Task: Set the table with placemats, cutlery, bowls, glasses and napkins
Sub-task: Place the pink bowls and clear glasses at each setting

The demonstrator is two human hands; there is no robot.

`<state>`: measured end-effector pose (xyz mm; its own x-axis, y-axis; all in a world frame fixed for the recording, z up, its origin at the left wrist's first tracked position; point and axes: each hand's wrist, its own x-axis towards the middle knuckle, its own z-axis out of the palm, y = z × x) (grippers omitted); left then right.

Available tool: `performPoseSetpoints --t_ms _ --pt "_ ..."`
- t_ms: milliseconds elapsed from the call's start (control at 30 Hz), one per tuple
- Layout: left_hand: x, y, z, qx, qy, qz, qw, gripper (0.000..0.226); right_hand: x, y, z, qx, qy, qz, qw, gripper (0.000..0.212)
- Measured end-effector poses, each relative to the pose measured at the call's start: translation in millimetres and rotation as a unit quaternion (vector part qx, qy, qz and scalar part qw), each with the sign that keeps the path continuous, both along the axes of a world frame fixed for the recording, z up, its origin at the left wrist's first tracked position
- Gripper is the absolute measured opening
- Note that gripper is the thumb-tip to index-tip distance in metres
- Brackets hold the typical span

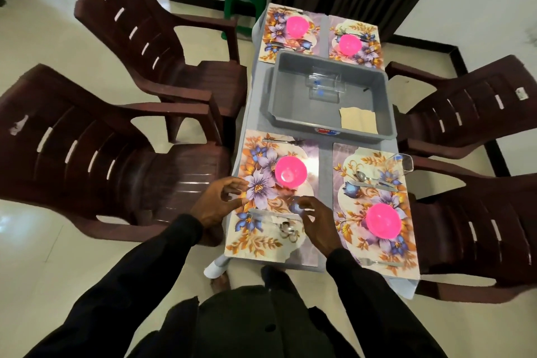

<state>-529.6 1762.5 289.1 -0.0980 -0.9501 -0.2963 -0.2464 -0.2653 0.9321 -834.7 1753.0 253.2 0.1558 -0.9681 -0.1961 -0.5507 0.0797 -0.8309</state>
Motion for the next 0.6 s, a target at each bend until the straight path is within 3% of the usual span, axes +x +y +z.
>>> performPoseSetpoints --t_ms 167,300,600 --pt "-37.0 -69.5 17.3 -0.042 -0.01 0.006 0.999 0.041 -35.3 -84.6 18.0 -0.061 0.015 -0.002 0.998 0.025" --pt "-69.2 -139.2 29.6 -0.064 -0.032 0.029 0.997 0.03 -62.5 -178.8 20.7 -0.119 0.047 -0.011 0.992 0.014" --pt "-122.2 -265.0 29.7 -0.109 -0.096 0.078 0.986 0.028 -90.0 -379.8 14.7 -0.186 0.126 -0.051 0.973 0.014"
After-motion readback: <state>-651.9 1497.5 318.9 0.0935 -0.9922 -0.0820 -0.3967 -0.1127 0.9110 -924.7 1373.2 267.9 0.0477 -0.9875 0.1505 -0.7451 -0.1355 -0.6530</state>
